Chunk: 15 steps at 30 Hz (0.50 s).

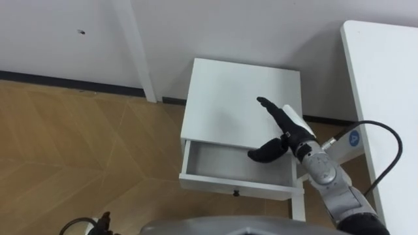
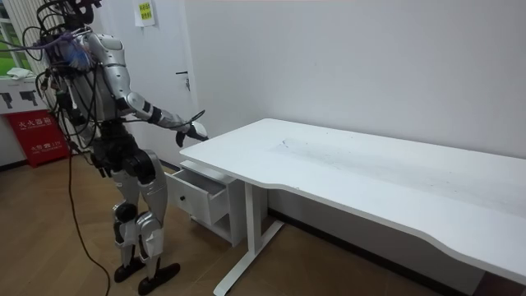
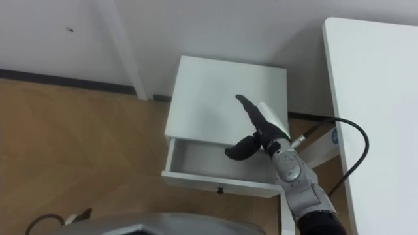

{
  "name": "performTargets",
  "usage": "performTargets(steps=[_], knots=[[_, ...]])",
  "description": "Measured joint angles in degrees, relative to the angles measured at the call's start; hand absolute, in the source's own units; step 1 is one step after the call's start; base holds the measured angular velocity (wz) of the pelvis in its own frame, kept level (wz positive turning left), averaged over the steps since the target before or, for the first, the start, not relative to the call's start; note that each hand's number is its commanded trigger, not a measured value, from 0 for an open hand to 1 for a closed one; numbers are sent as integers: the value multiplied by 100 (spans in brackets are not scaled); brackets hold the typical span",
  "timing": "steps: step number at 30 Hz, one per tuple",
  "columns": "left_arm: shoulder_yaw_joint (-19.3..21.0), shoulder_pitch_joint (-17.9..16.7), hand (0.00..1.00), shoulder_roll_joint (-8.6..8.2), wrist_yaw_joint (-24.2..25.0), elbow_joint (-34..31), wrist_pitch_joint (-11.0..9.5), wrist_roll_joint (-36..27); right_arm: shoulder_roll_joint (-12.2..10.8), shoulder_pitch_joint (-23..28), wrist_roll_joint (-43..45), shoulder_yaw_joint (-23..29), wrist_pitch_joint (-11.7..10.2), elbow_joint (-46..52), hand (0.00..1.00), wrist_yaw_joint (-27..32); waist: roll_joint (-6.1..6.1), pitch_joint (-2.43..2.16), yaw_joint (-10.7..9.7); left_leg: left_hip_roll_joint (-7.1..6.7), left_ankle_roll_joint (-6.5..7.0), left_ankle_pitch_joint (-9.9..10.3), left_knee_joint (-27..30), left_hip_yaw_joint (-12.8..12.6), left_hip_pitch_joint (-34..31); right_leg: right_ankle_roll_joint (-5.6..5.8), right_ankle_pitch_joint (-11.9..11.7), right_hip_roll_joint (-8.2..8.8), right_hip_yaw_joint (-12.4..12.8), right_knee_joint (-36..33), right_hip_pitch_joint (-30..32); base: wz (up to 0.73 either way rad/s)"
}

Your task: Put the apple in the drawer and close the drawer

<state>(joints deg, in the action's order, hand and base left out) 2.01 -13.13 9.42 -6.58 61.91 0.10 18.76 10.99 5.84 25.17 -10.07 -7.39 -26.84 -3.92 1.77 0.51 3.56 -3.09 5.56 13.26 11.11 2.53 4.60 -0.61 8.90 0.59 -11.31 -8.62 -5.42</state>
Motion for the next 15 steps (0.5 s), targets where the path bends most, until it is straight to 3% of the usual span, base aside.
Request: performTargets(steps=[8,15], knots=[[22,-32,0,0,-95,5,0,-2,-19,-29,-365,90,-19,-1299,0,292,81,-26,-13,-6,1,0,-19,32,-2,1,1,5,7,0,-1,3],[48,-117,0,-23,-286,78,-6,-27,-30,123,-1169,759,-57,-3030,0,633,81,-37,-83,5,5,2,-24,-158,16,22,14,24,26,-2,-20,0]])
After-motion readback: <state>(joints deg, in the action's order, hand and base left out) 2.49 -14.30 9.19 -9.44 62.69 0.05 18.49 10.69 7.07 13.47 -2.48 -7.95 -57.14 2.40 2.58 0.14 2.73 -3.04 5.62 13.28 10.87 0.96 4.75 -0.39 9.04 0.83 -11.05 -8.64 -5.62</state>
